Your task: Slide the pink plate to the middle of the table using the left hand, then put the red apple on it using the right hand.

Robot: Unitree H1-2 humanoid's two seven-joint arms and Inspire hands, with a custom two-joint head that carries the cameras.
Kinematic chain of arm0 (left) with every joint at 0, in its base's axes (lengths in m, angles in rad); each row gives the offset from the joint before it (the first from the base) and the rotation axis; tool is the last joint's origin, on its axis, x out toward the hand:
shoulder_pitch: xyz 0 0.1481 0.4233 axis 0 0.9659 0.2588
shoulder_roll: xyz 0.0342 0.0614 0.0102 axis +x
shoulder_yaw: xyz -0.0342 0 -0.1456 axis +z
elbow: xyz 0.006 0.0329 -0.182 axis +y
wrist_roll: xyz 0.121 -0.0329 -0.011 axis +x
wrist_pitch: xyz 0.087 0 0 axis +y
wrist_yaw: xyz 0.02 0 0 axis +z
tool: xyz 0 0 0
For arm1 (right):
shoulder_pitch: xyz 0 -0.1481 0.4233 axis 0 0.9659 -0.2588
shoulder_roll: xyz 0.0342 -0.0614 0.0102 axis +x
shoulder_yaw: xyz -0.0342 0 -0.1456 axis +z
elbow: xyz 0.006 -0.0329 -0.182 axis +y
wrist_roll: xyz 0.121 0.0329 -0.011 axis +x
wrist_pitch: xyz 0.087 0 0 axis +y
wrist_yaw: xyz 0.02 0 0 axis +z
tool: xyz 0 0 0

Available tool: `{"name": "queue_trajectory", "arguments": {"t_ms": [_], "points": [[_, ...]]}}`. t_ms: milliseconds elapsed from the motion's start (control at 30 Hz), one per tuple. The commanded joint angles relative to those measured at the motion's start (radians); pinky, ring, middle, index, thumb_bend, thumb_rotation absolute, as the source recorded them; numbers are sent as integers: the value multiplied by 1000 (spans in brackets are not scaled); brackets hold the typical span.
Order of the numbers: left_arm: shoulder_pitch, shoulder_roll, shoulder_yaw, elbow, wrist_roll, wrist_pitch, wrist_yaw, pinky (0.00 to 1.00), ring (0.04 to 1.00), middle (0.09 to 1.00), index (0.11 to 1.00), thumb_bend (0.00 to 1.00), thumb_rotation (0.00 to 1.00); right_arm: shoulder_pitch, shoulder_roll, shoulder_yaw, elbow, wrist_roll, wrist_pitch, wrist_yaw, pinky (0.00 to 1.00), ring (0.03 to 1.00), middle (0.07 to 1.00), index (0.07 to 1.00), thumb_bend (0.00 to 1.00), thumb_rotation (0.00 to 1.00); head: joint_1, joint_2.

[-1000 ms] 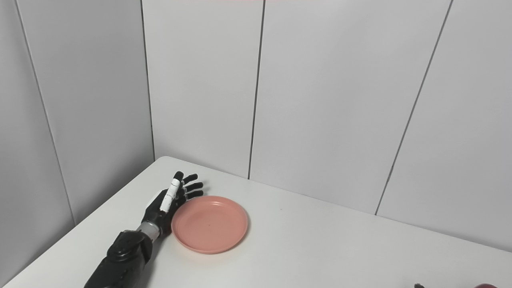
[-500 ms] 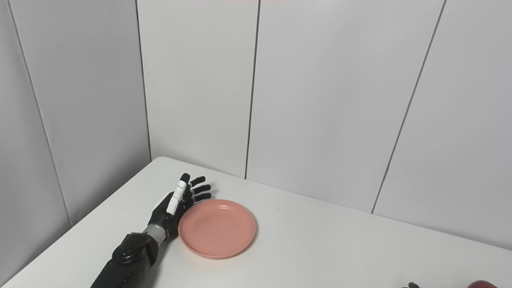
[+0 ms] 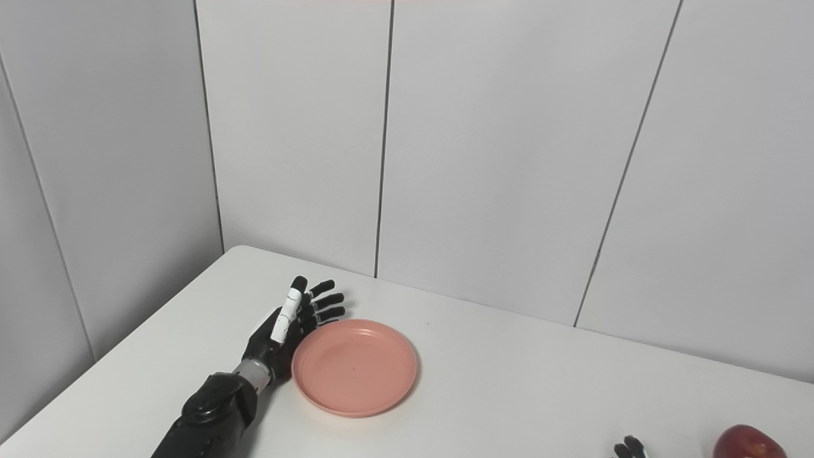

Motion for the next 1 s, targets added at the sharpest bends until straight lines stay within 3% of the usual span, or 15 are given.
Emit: {"name": "queue_trajectory", "arguments": {"t_ms": [0,300,967], "points": [[-34,-4,-6,-4,3,-3,-2,805,797,812,830,923,886,18,17,22,-7,-2,33,11,908,931,948,961,772,1000,-1,2],[-50,-30,-27,14,15,-7,3,752,761,775,812,935,890,18,23,30,-16,-7,35,10,905,927,944,967,795,1000,-25,20],[-31,-47,-68,0,25,9,-18,746,760,784,806,931,893,20,56,66,-58,-42,63,-26,886,910,925,940,846,1000,-104,65]]}}
